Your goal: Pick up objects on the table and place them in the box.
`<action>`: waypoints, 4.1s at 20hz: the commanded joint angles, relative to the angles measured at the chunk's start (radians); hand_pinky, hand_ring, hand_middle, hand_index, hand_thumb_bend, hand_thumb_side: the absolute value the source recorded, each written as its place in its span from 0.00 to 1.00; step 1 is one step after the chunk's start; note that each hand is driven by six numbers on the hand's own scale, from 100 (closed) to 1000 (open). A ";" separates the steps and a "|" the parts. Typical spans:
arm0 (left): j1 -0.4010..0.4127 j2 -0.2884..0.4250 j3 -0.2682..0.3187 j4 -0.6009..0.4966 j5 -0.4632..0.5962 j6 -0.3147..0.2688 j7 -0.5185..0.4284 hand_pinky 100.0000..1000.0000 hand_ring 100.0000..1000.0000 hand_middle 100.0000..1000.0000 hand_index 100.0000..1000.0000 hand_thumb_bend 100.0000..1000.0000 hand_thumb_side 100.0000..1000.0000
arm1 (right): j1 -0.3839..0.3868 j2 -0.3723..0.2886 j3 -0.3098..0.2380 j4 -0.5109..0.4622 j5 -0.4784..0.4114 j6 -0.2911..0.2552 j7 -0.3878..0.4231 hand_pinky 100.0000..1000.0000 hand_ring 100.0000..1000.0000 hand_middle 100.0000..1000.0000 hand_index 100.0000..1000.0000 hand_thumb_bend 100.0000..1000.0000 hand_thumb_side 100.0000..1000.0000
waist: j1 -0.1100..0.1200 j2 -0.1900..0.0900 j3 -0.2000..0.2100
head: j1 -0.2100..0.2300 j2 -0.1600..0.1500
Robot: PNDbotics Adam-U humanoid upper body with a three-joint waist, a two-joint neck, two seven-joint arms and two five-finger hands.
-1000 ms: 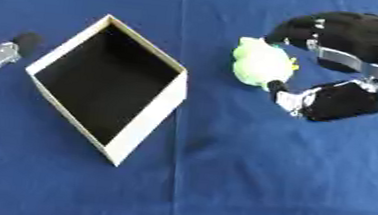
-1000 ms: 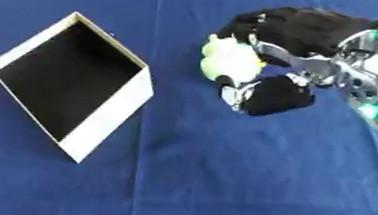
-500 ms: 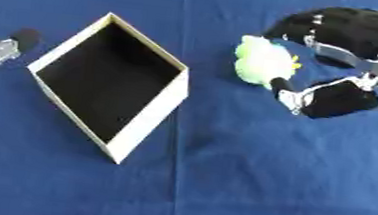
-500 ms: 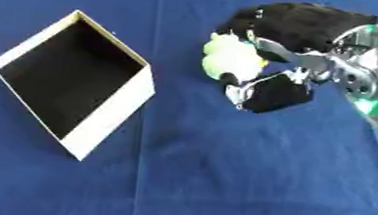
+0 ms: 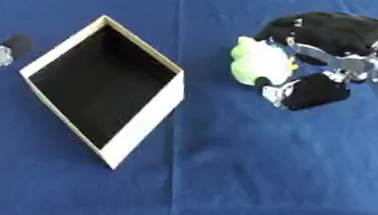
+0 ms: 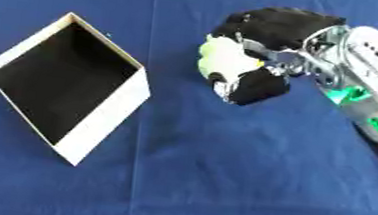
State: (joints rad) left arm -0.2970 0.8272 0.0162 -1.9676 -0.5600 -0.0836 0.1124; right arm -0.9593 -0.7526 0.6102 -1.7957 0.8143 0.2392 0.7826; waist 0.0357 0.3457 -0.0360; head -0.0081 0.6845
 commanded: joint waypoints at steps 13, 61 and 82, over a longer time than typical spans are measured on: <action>-0.007 0.010 0.014 -0.004 0.013 -0.002 0.001 0.47 0.63 0.63 0.78 0.46 0.58 | -0.076 0.094 0.035 0.264 0.068 -0.066 -0.054 1.00 1.00 0.95 1.00 0.08 0.78 | 0.012 -0.010 0.010 | -0.015 -0.030; -0.003 0.002 0.017 0.001 0.023 0.002 -0.001 0.46 0.62 0.61 0.77 0.45 0.59 | -0.104 0.087 -0.027 0.196 0.051 0.066 -0.280 0.84 0.72 0.68 0.73 0.00 0.00 | 0.014 -0.004 0.014 | -0.001 -0.040; -0.008 0.004 0.011 -0.019 0.013 -0.006 -0.008 0.46 0.62 0.61 0.77 0.45 0.58 | -0.262 0.214 -0.033 -0.204 0.021 0.106 0.021 0.86 0.73 0.69 0.74 0.00 0.00 | -0.025 -0.039 0.029 | -0.005 -0.005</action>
State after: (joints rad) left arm -0.2951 0.8020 0.0162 -1.9693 -0.5465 -0.0876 0.1062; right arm -1.2002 -0.5467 0.5817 -1.9854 0.8446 0.3384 0.7905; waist 0.0076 0.3318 -0.0087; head -0.0115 0.6720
